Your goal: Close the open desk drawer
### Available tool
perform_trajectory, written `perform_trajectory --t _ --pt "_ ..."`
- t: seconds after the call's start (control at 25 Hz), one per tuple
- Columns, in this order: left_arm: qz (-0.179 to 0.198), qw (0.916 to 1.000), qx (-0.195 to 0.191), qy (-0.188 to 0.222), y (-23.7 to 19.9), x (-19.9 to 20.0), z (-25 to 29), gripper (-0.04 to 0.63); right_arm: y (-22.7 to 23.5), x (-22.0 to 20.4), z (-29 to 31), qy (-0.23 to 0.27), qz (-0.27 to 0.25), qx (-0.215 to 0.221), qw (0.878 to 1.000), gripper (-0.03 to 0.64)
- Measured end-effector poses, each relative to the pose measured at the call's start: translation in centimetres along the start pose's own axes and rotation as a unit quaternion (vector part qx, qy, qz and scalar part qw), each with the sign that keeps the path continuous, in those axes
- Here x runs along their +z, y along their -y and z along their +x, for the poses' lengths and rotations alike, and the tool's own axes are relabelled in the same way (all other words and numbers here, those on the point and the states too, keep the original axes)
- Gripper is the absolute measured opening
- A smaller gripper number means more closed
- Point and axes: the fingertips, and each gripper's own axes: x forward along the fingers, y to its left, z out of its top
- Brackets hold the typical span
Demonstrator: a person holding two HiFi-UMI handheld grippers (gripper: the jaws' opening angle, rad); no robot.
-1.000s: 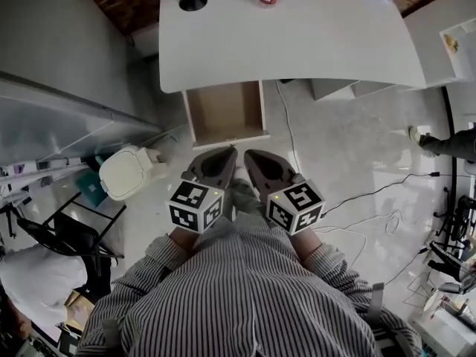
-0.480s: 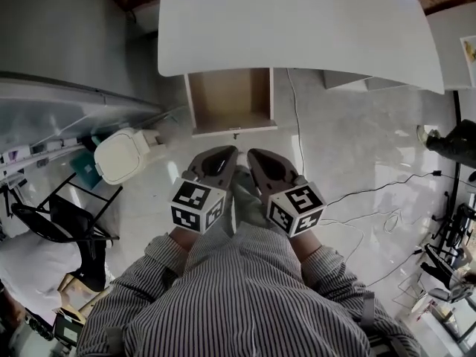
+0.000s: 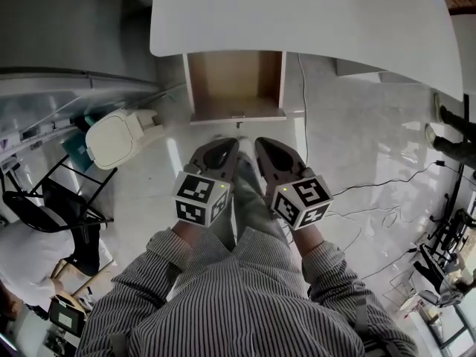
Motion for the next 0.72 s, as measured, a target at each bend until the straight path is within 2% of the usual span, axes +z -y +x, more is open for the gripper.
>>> perform_trajectory --t 0.32,0.72 --pt "-0.033 0.9991 0.018 -0.017 -2.5 -2.9 3.4 0.012 2.3 -1.6 3.7 -0.006 0.013 0.010 1.000 0.015" --pt "-0.081 0.9957 0.045 -0.002 -5.4 -5.4 6.7 0.012 5.4 -6.2 6.3 -0.027 0.037 -0.008 0.999 0.016"
